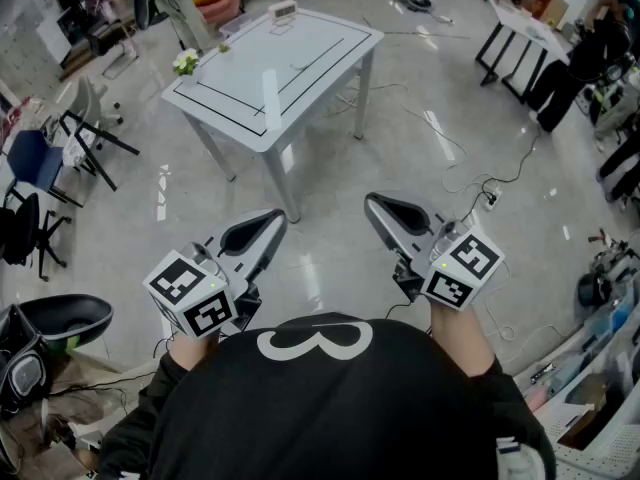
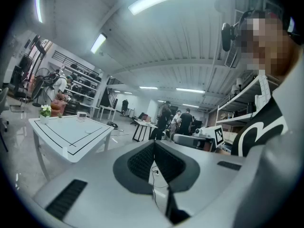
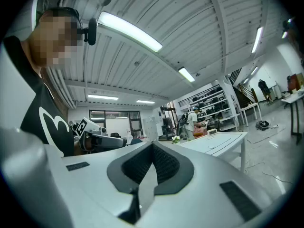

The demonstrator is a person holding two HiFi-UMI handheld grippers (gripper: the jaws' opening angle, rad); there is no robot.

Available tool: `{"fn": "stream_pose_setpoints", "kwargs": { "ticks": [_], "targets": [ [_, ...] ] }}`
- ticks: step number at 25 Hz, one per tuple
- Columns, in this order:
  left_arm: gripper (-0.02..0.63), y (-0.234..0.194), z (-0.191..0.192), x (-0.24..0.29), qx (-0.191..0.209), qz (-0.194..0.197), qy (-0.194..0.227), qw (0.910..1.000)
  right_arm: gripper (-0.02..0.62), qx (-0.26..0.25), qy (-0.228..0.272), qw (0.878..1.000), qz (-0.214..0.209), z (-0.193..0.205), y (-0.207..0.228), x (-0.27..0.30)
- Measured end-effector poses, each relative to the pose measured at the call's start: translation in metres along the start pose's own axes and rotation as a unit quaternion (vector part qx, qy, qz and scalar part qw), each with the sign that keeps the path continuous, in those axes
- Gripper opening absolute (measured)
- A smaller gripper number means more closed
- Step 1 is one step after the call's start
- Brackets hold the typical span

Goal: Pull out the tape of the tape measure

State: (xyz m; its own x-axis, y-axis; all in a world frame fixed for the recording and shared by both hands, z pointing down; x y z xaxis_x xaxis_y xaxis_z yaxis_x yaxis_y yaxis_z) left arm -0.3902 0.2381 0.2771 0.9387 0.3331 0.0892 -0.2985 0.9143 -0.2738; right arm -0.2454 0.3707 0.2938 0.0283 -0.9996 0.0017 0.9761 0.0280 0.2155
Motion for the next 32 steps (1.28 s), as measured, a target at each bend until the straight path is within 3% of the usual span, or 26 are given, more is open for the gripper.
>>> {"fn": "stream_pose_setpoints", "kwargs": {
  "ticks": [14,19,25,32],
  "targets": [
    [0.003,0.007,-0.002,0.028,0.007,-0.004,-0.001,1.0000,0.011,0.006,0.005,1.000,-0.021,-0.005,0.020,-0.013],
    [0.003,0.007,-0.006,0.040,0.022,-0.007,0.006,0.9997,0.012,-0.025,-0.006,1.000,-0.005,-0.007,0.036,-0.022],
    [0.011,0.006,-0.005,0.053,0.028,-0.030,0.012,0.9991,0.123,-0.028,0.000,1.000,0.003,-0.011,0.056,-0.039],
    [0.149,0.003,-0.002,0.062,0.026,-0.038,0.016,0.9988,0.259,-0.034,0.008,0.999,0.022,-0.014,0.074,-0.057]
  ]
}}
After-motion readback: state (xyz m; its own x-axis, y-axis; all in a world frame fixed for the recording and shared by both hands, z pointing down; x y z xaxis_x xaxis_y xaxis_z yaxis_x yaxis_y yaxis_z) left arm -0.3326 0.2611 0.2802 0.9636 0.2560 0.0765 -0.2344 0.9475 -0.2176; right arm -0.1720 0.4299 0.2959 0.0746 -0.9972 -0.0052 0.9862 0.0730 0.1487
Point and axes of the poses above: the fingertips, and each gripper's own axes: x forward along the fingers, y to its right, z out of its underside, the point moved 5 cm from there along -x, backward along the fingers, and after that the axes turned 11 degrees about z, right-handed, at the moved point
